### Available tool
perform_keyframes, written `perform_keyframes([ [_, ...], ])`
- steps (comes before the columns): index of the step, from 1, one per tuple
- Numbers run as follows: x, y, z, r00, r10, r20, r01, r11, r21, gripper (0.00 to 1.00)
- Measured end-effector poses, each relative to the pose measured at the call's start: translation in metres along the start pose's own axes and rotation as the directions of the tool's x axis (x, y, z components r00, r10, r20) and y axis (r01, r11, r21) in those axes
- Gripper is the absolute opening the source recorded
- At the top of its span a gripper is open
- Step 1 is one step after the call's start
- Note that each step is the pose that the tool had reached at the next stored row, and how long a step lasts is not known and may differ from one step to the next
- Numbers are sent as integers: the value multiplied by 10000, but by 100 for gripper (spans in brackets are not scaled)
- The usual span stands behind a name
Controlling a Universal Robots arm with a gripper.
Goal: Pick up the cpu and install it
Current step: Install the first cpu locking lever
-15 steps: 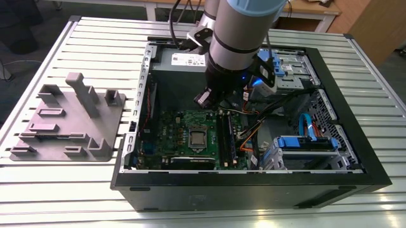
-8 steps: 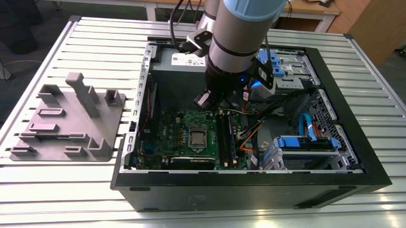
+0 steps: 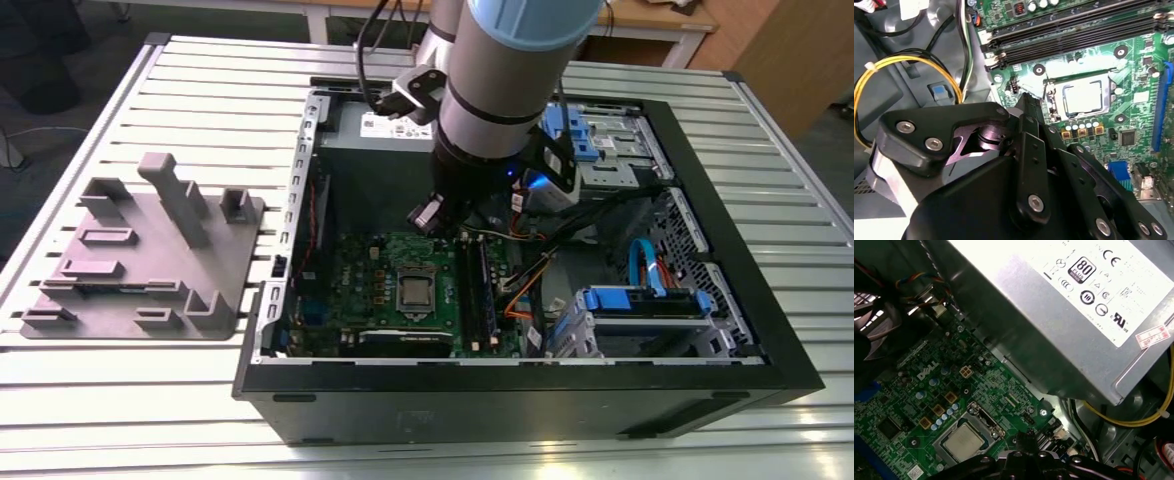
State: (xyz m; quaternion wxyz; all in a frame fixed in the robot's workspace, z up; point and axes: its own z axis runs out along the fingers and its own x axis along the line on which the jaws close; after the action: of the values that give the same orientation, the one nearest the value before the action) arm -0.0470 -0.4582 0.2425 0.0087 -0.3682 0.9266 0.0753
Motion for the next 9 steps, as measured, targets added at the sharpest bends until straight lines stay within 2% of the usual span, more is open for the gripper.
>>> perform_keyframes([
  [9, 100, -100, 12, 10000, 0, 0, 0, 10000, 0, 11],
])
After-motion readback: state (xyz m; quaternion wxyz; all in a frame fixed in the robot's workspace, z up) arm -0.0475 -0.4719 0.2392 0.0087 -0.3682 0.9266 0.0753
